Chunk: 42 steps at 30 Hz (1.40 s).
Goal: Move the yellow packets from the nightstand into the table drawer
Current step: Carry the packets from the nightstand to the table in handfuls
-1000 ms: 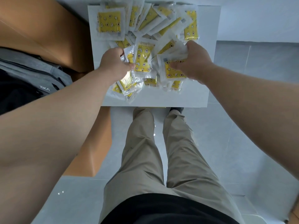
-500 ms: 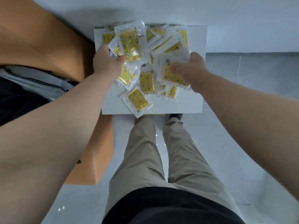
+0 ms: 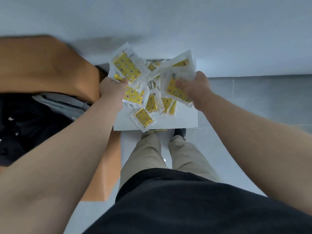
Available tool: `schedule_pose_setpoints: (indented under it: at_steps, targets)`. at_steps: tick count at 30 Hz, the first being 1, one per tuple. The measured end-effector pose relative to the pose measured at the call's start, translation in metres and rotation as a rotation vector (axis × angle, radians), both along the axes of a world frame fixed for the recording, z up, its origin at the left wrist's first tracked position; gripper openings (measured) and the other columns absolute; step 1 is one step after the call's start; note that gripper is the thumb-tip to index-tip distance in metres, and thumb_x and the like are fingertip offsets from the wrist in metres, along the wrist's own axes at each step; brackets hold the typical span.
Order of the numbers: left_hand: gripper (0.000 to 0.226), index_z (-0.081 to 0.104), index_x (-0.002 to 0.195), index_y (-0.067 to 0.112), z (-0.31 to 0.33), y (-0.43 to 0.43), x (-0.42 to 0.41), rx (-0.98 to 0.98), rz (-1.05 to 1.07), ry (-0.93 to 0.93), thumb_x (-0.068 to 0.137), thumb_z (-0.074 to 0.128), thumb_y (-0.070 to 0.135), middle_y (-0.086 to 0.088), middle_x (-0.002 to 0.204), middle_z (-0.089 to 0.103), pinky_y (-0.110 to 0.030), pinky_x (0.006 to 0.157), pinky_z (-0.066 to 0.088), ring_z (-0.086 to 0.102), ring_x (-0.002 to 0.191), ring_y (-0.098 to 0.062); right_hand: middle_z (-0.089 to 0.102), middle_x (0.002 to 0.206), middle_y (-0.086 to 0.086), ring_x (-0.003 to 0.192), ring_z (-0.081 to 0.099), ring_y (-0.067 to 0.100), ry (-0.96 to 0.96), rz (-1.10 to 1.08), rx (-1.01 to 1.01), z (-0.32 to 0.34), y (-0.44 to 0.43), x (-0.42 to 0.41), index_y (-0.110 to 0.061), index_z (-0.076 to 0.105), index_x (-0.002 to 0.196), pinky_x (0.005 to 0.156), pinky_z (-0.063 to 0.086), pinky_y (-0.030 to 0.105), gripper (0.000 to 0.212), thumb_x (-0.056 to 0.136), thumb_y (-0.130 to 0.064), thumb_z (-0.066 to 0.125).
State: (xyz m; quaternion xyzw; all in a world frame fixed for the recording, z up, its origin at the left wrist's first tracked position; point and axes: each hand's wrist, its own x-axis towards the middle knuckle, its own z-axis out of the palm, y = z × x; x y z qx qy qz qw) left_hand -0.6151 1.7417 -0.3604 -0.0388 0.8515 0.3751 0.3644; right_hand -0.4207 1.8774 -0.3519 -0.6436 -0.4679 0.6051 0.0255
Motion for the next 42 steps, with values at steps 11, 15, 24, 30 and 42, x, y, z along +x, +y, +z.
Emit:
schedule_pose_setpoints:
  at_steps: [11,15,24,30,42]
  targets:
    - [0.009,0.065,0.092,0.022,0.117,0.010,0.053,0.192,0.076,-0.233,0.093,0.072,0.017,-0.002,0.096,0.072,-0.037,0.071,0.057,0.069,0.080,-0.019,0.067,0.104,0.006,0.094,0.069,0.026,0.084,-0.234,0.053,0.108,-0.007,0.063,-0.023,0.052,0.097,0.084,0.061,0.051,0.030,0.085,-0.022,0.079]
    - [0.013,0.061,0.099,0.017,0.142,0.029,0.067,0.264,0.038,-0.262,0.094,0.069,0.009,-0.002,0.096,0.071,-0.033,0.059,0.049,0.069,0.079,-0.019,0.065,0.104,0.007,0.094,0.069,0.026,0.100,-0.260,0.118,0.131,-0.004,0.089,-0.021,0.050,0.100,0.080,0.061,0.047,0.031,0.086,-0.023,0.078]
    - [0.026,0.057,0.096,0.005,0.167,0.078,0.095,0.220,-0.341,-0.271,0.086,0.079,0.016,-0.017,0.095,0.073,-0.052,0.078,0.060,0.073,0.083,-0.035,0.067,0.106,0.007,0.090,0.070,0.023,0.106,-0.590,0.204,0.157,-0.025,0.137,-0.020,0.051,0.108,0.068,0.063,0.042,0.034,0.085,-0.021,0.077]
    - [0.027,0.053,0.089,0.008,0.169,0.099,0.133,0.230,-0.663,-0.332,0.087,0.078,0.016,-0.018,0.093,0.072,-0.051,0.076,0.061,0.073,0.078,-0.033,0.068,0.107,0.009,0.092,0.072,0.025,0.077,-0.915,0.255,0.163,-0.078,0.166,-0.020,0.053,0.106,0.076,0.062,0.046,0.032,0.085,-0.020,0.077]
    - [0.019,0.056,0.093,0.011,0.178,0.048,0.295,0.138,-1.218,-0.477,0.089,0.075,0.010,-0.016,0.096,0.075,-0.050,0.077,0.060,0.074,0.080,-0.033,0.067,0.103,0.007,0.091,0.070,0.024,0.055,-1.528,0.372,0.180,-0.239,0.262,-0.020,0.054,0.101,0.075,0.059,0.044,0.026,0.089,-0.014,0.075]
